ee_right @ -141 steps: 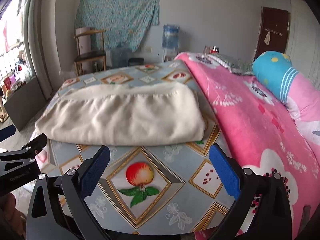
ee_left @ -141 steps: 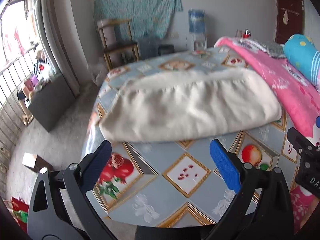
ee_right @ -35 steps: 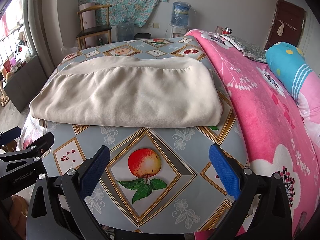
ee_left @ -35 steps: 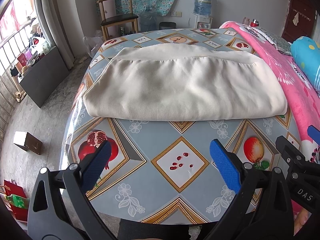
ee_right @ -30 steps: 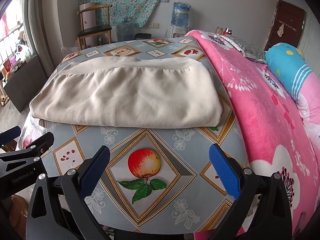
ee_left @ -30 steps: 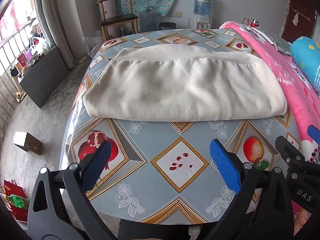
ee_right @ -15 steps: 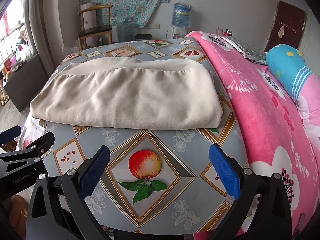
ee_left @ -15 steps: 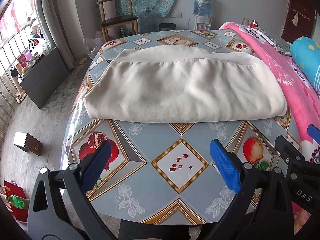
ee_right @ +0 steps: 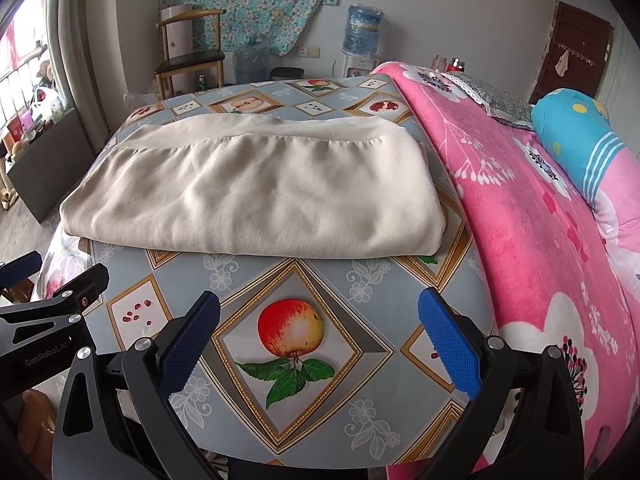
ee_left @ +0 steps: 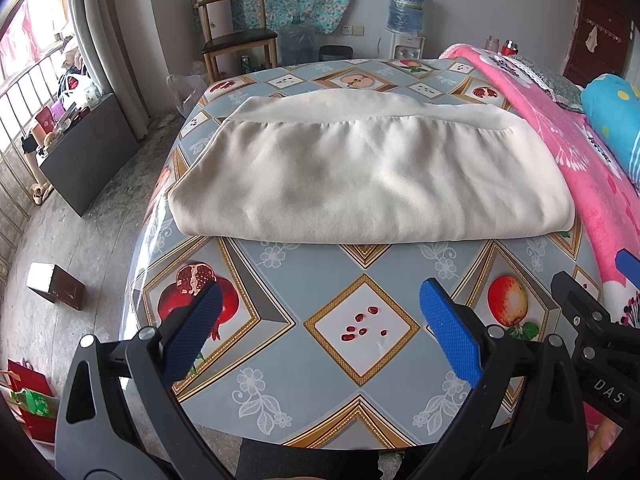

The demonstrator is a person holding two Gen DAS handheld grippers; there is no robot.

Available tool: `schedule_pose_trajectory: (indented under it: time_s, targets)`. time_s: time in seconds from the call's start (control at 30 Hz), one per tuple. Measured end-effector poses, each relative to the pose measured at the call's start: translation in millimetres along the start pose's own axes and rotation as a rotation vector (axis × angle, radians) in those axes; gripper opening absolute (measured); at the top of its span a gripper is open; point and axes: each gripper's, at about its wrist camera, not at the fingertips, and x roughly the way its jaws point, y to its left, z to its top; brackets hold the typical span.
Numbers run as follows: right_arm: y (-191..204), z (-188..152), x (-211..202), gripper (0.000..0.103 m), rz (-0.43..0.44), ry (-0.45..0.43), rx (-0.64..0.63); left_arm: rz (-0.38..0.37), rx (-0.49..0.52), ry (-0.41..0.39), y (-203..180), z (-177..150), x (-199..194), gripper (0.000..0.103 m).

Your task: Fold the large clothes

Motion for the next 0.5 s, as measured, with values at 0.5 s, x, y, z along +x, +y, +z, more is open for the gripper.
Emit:
schedule_pose_trajectory:
  time_s: [0.5]
  targets:
    - [0.4,0.2,0.6,0.097,-0.002,0.0,-0.003,-0.001,-0.001,-0.001,-0.2,0.0,0.2,0.095]
